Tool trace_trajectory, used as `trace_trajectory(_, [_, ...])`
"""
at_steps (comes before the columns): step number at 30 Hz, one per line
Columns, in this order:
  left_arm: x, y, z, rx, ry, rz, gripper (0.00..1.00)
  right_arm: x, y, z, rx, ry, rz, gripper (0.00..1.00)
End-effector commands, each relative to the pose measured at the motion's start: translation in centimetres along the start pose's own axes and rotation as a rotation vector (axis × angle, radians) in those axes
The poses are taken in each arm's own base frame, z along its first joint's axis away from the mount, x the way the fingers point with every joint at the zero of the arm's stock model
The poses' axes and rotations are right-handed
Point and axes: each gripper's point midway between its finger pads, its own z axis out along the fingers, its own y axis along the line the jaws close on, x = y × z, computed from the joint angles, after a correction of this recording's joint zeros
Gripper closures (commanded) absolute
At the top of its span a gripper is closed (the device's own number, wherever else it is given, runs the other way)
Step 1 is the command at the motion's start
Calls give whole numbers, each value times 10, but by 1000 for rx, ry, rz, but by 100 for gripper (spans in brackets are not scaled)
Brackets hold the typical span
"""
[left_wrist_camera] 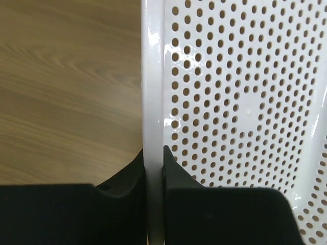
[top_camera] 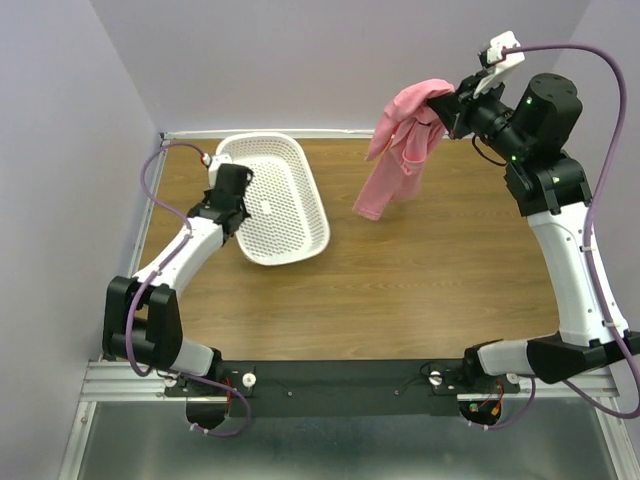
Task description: Fold and stack the t-shirts
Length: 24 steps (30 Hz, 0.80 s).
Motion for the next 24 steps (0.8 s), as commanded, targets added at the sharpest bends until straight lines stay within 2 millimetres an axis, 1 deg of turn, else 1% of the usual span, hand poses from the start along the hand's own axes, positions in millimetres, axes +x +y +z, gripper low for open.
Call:
trace_trajectory(1, [-95, 44, -10, -72, -234, 249, 100, -20, 3, -14, -8, -77, -25, 99])
trace_trajectory(2, [-114, 65, -2, -117, -244, 240, 100, -14, 6, -13, -25, -67, -18, 99])
trace_trajectory(4, [-131, 82, 7, -163, -246, 304, 100, -10, 12, -12, -57, -61, -4, 100])
trace_trajectory(5, [-131, 96, 21, -205, -215, 329, 100, -8, 13, -12, -65, -57, -1, 99])
trace_trajectory(6, [-143, 99, 23, -227, -224, 348, 100, -2, 15, -10, -75, -45, 10, 99])
trace_trajectory(7, [-146, 104, 28, -240, -212, 391, 100, 1, 17, -9, -87, -39, 11, 99])
trace_trajectory(8, [-145, 117, 39, -282, -182, 419, 100, 5, 17, -7, -89, -32, 15, 99])
trace_trajectory(9, [-152, 114, 43, -274, -189, 431, 100, 8, 17, -6, -91, -27, 14, 99])
trace_trajectory(10, [-148, 129, 58, -304, -149, 457, 100, 10, 18, -5, -94, -22, 17, 99])
trace_trajectory(11, [-155, 136, 61, -334, -147, 476, 100, 12, 18, -5, -97, -18, 17, 99])
trace_trajectory(12, [-157, 139, 68, -336, -140, 483, 100, 16, 18, -4, -99, -10, 18, 99])
trace_trajectory(13, [-150, 141, 84, -326, -104, 486, 100, 18, 19, -4, -101, -7, 17, 99])
trace_trajectory(14, [-152, 145, 89, -340, -90, 482, 100, 20, 19, -3, -104, -3, 17, 99])
trace_trajectory(15, [-166, 150, 91, -360, -103, 480, 100, 22, 19, -3, -105, 0, 15, 100])
trace_trajectory(16, [-161, 160, 100, -407, -69, 490, 99, 24, 19, -2, -108, 2, 16, 100])
trace_trajectory(17, [-165, 167, 102, -435, -66, 482, 99, 25, 19, -1, -107, 5, 17, 99])
trace_trajectory(18, [-182, 173, 101, -463, -95, 454, 95, 25, 19, -1, -107, 7, 18, 99])
trace_trajectory(19, [-174, 192, 110, -513, -43, 422, 86, 28, 18, 2, -107, 12, 17, 99])
trace_trajectory(20, [-178, 200, 112, -535, -37, 398, 80, 29, 18, 3, -109, 15, 18, 99])
trace_trajectory(21, [-199, 204, 108, -552, -74, 356, 73, 31, 18, 4, -111, 19, 18, 99])
trace_trajectory(22, [-202, 207, 107, -562, -71, 317, 60, 33, 18, 6, -113, 23, 16, 99])
trace_trajectory(23, [-209, 207, 107, -559, -89, 301, 34, 38, 18, 8, -118, 34, 21, 99])
trace_trajectory(24, [-222, 204, 101, -556, -123, 283, 19, 40, 19, 10, -125, 39, 20, 99])
